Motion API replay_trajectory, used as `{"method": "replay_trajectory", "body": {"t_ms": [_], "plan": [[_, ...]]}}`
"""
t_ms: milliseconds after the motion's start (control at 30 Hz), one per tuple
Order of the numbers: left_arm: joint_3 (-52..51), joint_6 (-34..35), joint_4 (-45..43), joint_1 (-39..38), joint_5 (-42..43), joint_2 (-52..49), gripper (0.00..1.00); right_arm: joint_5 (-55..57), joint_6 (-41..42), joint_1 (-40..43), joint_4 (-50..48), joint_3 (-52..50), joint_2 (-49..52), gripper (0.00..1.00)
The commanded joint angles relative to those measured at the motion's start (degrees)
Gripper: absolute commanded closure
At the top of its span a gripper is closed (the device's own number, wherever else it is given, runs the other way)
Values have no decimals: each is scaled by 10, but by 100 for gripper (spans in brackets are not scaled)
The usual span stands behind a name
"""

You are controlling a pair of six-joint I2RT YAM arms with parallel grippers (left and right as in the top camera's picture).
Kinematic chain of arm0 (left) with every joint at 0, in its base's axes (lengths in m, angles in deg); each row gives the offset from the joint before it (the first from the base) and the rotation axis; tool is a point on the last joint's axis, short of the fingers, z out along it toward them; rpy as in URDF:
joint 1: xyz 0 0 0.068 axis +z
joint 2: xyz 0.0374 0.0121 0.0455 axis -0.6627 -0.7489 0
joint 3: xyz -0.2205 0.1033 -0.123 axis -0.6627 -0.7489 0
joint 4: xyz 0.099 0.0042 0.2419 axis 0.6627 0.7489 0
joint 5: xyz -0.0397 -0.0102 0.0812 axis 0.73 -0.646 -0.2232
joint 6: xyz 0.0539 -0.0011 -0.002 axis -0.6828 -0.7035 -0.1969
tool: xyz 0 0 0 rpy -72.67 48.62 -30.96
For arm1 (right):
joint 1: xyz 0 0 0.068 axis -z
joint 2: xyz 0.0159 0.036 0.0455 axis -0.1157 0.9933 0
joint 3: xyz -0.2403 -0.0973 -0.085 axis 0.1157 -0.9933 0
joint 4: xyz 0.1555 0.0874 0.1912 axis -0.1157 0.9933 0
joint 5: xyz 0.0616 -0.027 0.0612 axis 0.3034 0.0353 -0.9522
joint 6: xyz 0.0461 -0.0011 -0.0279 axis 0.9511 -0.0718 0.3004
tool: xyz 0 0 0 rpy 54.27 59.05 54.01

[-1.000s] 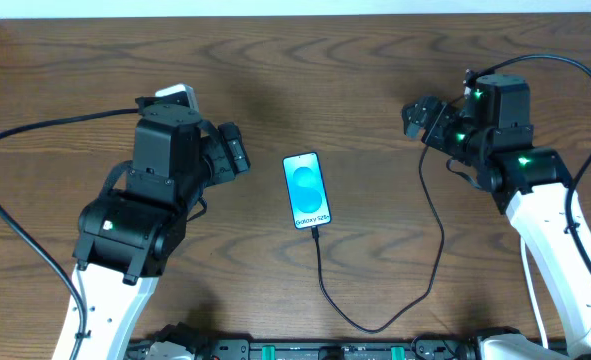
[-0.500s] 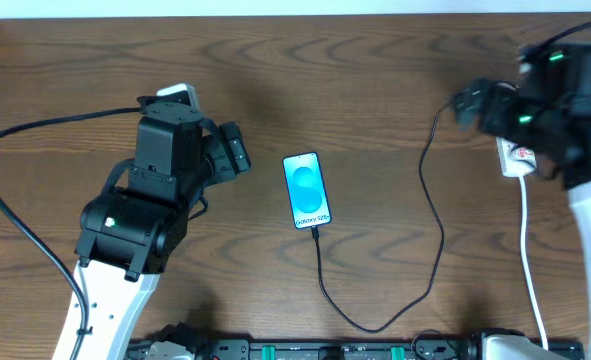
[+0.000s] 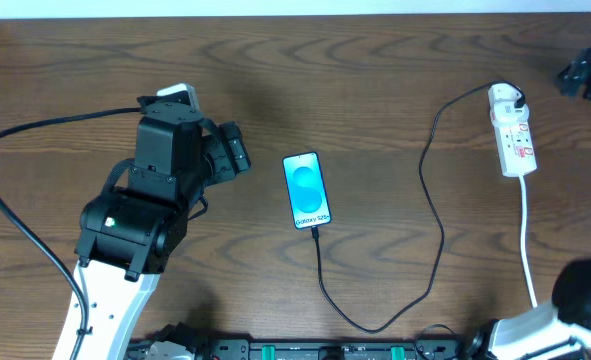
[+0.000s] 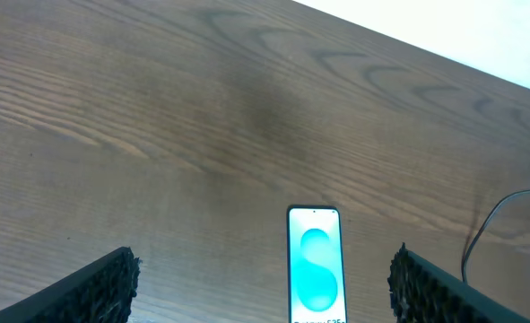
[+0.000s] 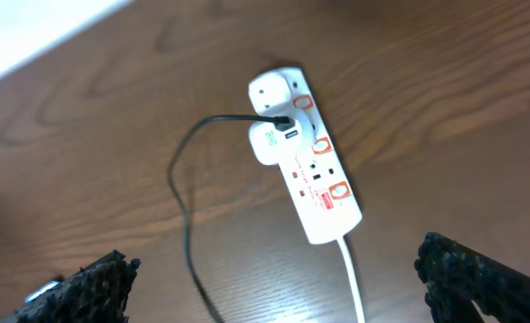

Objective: Plug charger to phone and switch on socket
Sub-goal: 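Move the right gripper to the white power strip's switch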

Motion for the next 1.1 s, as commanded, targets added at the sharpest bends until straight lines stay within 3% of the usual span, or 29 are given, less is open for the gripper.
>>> {"method": "replay_trajectory", "body": {"t_ms": [0, 200, 300, 400, 1067], "plan": [[2, -5, 2, 2, -9, -2, 11, -67, -50, 3, -20, 6, 80, 1], [2, -5, 2, 2, -9, -2, 11, -103, -50, 3, -62, 6, 215, 1], [2, -5, 2, 2, -9, -2, 11, -162, -115, 2, -50, 6, 257, 1], [2, -5, 2, 2, -9, -2, 11, -168, -125, 2, -53, 6, 282, 1], [2, -5, 2, 2, -9, -2, 11, -121, -146, -42, -68, 2, 296, 1]]}}
